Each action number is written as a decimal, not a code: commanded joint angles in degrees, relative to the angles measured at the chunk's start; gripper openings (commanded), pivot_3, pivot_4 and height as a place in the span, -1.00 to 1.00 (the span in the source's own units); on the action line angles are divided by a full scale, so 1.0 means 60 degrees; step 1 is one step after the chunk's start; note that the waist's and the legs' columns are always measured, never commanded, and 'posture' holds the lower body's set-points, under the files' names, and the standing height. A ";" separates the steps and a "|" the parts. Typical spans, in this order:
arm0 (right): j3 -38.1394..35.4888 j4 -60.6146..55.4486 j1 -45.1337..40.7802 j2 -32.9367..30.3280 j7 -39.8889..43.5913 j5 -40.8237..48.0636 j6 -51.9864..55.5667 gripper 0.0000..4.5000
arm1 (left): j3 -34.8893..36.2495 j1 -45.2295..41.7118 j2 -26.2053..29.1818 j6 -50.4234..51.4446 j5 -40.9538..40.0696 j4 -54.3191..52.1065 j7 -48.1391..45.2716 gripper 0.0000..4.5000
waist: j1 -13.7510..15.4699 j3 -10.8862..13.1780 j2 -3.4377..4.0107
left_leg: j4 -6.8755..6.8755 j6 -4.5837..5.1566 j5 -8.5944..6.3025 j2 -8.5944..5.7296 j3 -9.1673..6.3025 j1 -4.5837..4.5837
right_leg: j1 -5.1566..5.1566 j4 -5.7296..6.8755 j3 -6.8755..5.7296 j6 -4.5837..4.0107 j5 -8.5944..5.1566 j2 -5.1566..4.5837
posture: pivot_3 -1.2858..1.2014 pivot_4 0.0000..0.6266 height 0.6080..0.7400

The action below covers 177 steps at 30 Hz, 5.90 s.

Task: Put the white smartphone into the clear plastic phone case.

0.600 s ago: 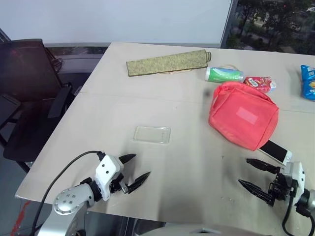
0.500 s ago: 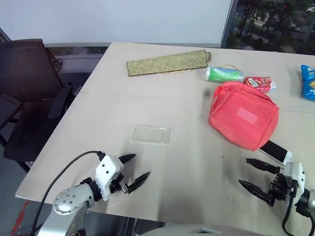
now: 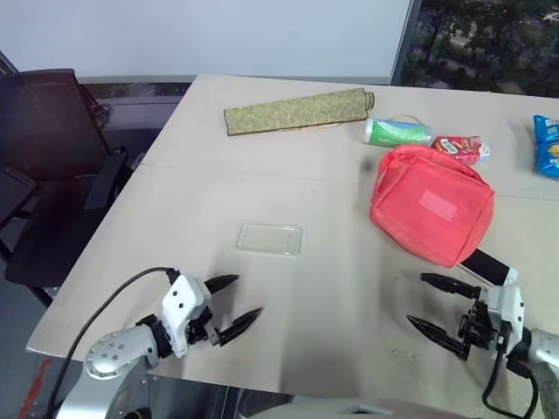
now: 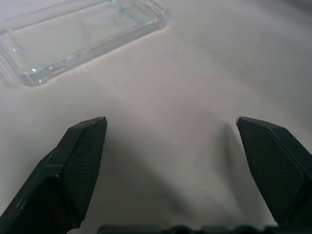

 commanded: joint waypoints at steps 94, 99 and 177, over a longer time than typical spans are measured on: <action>-0.0031 -0.2475 -0.4197 -0.1881 -0.1683 0.2690 0.6781 1.00 | -0.2622 -0.5476 0.0762 -0.0811 0.2079 0.3837 -0.0580 0.27 | 0.0008 0.0026 -0.0031 | 0.0063 0.0029 -0.0019 0.0203 0.0276 -0.0003 | -0.0039 -0.0031 0.0166 -0.0028 0.0137 0.0148 | 0.03 -0.52 1.00; 0.0022 -0.2542 -0.3879 -0.1953 -0.1678 0.2364 0.6447 1.00 | -0.2861 -0.5593 0.0550 -0.1067 0.2100 0.4047 -0.0872 -0.75 | -0.0012 0.0024 -0.0028 | 0.0064 0.0028 -0.0018 0.0205 0.0276 0.0001 | -0.0040 -0.0024 0.0166 -0.0028 0.0137 0.0146 | 0.03 -0.52 1.00; 0.0508 0.5980 -0.3564 -0.4637 0.1278 -0.2304 0.2066 0.25 | -0.1033 -0.4336 0.1183 0.3768 -0.0297 -0.1370 0.0173 1.00 | 0.0211 -0.0016 -0.0086 | 0.0132 0.0083 -0.0048 0.0260 0.0370 0.0040 | 0.0116 -0.0160 0.0110 -0.0005 0.0158 0.0104 | 0.03 -0.52 1.00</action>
